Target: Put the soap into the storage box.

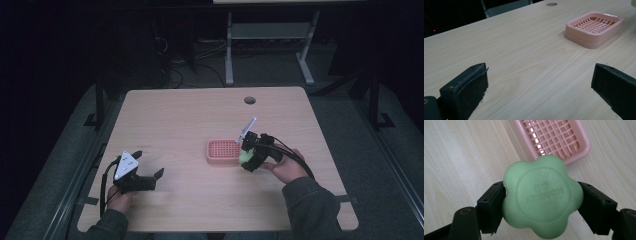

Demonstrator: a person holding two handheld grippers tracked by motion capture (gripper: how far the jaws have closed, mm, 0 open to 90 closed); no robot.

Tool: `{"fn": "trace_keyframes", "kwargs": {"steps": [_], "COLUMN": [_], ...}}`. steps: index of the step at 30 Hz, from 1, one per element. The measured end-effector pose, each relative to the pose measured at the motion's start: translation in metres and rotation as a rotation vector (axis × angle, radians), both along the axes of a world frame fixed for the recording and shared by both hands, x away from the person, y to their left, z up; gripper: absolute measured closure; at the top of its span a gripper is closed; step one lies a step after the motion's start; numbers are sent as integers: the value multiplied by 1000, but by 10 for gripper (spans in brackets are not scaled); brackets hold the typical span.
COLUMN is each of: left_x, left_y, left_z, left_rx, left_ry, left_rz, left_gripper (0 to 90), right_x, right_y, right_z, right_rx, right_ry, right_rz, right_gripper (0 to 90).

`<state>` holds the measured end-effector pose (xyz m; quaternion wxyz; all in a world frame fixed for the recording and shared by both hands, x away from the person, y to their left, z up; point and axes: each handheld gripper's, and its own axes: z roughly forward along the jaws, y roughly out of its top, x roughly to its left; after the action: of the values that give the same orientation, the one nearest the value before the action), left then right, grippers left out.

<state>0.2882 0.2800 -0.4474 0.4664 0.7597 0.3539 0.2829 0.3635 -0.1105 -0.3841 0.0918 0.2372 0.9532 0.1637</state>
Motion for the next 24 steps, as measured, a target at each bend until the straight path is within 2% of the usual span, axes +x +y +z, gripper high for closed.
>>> {"fn": "trace_keyframes", "kwargs": {"steps": [14, 24], "left_x": [0, 0], "left_y": [1, 0], "left_z": [0, 0], "left_rx": [-8, -9], "left_ry": [1, 2], "left_rz": [2, 1], "left_gripper": [2, 2], "right_x": [12, 19], "right_y": [19, 24], "right_z": [4, 2], "right_rx": [2, 9], "right_ry": [7, 14], "right_rz": [30, 30], "right_gripper": [260, 261]}}
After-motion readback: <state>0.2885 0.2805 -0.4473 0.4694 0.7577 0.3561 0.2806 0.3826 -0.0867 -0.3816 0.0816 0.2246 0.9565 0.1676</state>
